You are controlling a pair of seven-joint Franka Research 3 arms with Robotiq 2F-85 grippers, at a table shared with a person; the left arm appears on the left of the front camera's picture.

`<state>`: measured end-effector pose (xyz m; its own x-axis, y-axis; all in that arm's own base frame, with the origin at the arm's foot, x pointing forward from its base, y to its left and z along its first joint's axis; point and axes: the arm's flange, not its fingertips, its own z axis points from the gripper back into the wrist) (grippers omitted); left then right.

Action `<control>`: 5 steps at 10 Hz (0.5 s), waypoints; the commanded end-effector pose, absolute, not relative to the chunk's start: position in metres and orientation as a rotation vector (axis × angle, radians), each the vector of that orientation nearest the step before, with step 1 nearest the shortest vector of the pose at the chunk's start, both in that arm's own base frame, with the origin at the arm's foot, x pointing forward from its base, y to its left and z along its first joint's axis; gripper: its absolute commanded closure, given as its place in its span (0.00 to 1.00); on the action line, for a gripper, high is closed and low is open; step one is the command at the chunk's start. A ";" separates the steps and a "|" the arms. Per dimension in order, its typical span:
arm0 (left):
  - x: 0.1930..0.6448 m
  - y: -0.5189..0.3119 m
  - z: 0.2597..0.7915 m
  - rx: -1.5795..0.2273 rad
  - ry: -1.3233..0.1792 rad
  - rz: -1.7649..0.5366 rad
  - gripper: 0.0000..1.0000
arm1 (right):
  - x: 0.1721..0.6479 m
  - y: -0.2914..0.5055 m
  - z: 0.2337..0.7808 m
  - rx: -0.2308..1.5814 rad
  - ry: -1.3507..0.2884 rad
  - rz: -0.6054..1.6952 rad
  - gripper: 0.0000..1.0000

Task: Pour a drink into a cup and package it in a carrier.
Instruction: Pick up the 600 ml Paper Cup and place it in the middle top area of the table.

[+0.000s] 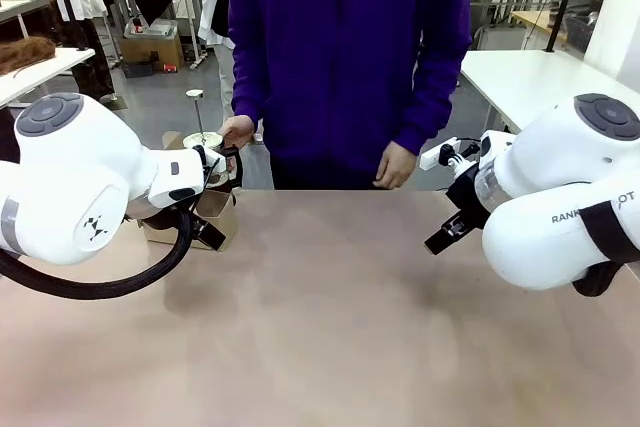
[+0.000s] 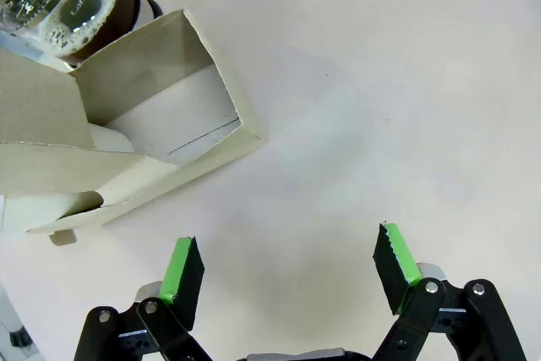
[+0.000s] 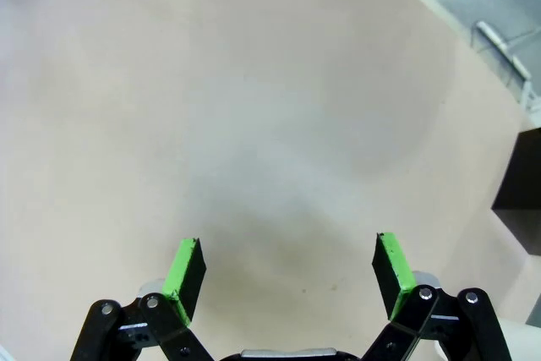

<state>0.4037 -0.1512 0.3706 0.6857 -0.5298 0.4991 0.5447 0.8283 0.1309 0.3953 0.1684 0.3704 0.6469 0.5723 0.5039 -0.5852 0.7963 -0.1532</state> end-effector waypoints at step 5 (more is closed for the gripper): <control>0.404 -0.151 0.371 -0.029 -0.550 -0.602 0.00 | 0.430 0.129 0.504 0.128 -0.633 0.721 0.00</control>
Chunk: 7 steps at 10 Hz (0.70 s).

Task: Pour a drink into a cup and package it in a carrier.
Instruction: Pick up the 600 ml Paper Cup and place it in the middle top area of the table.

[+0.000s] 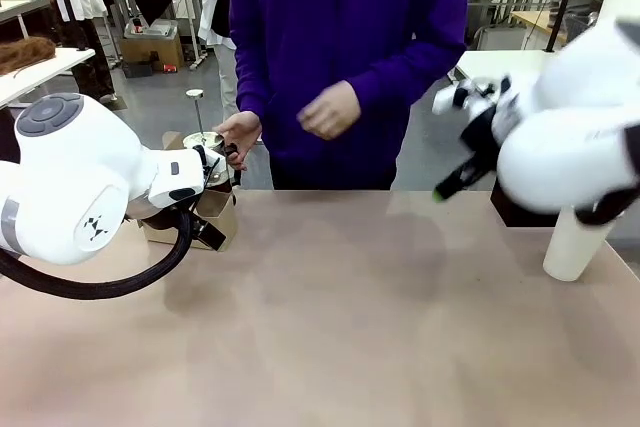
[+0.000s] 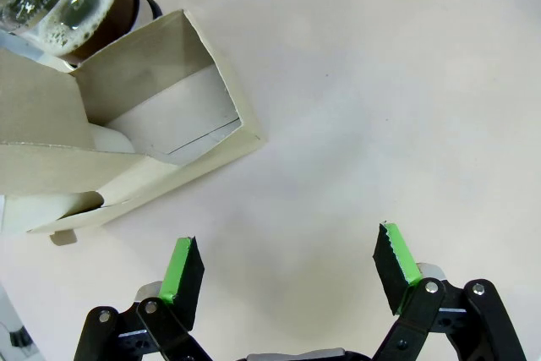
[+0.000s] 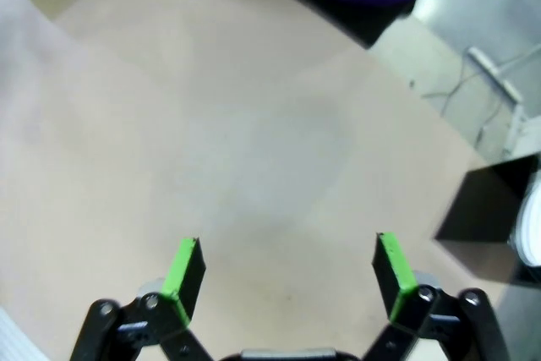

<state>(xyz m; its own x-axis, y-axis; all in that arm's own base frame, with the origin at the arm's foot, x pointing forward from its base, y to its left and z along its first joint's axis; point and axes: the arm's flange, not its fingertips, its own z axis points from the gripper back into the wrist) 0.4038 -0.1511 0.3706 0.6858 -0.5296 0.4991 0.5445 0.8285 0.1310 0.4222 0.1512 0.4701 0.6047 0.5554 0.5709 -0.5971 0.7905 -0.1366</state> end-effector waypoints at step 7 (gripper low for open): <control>0.404 -0.151 0.371 -0.029 -0.550 -0.602 0.00 | 0.458 -0.100 0.555 0.653 -0.749 0.986 0.00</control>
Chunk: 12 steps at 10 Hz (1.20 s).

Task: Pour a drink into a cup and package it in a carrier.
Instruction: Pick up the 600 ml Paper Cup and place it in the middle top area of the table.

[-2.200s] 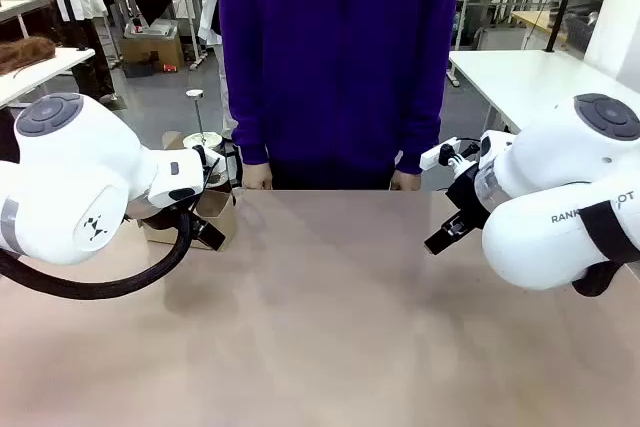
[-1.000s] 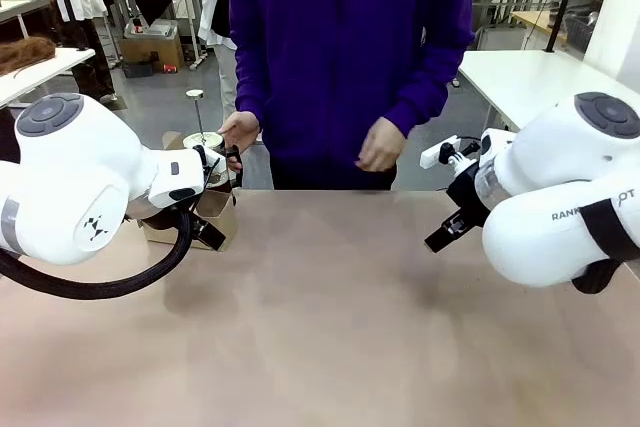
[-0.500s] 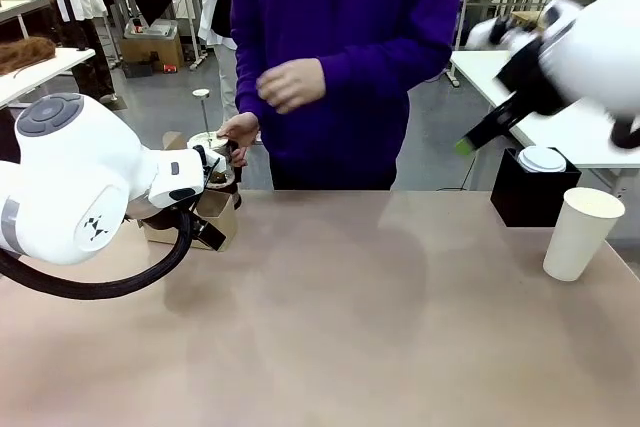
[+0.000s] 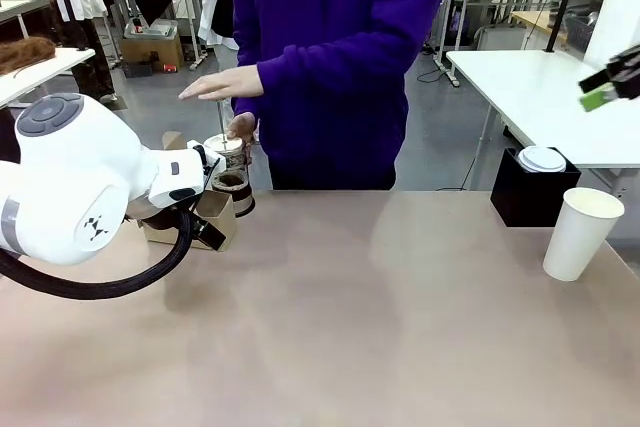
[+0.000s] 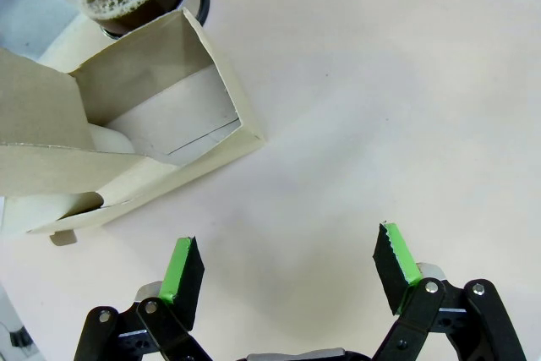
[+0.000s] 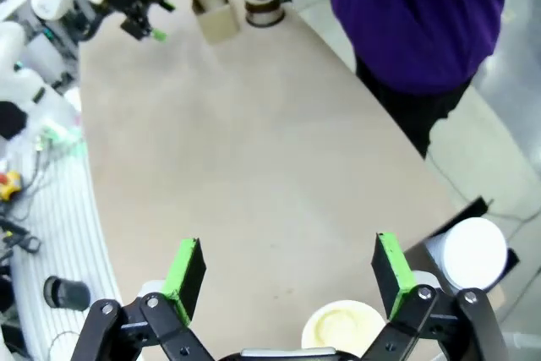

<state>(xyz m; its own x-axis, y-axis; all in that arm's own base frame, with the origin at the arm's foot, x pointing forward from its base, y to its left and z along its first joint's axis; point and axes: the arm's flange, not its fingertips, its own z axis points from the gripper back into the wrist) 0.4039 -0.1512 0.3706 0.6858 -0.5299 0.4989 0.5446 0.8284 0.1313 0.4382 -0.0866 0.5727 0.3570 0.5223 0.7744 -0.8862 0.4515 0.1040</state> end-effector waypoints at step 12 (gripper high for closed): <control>0.404 -0.151 0.371 -0.029 -0.550 -0.602 0.00 | 0.446 -0.202 0.474 0.808 -0.984 0.927 0.00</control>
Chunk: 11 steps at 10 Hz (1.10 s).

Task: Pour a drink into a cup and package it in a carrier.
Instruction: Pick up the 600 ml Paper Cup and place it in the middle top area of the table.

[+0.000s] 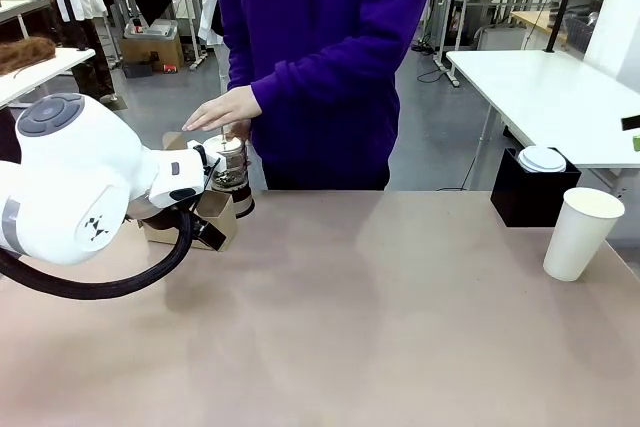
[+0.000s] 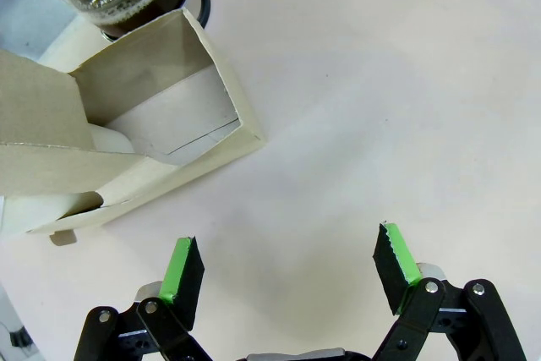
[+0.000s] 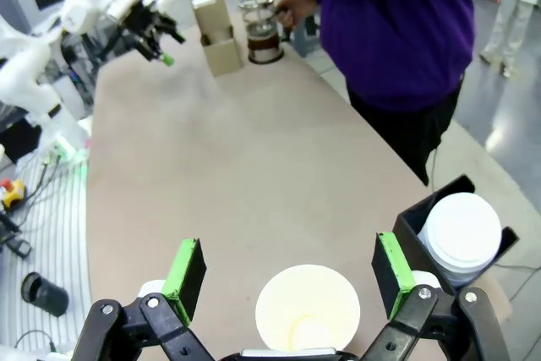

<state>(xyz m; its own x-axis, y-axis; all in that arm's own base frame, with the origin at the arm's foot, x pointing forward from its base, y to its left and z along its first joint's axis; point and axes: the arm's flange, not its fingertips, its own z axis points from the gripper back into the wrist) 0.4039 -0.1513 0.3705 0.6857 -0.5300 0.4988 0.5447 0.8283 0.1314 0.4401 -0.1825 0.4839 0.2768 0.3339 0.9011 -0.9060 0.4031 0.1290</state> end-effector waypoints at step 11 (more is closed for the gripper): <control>0.404 -0.151 0.371 -0.029 -0.550 -0.602 0.00 | 0.445 -0.290 0.295 0.902 -1.315 0.937 0.00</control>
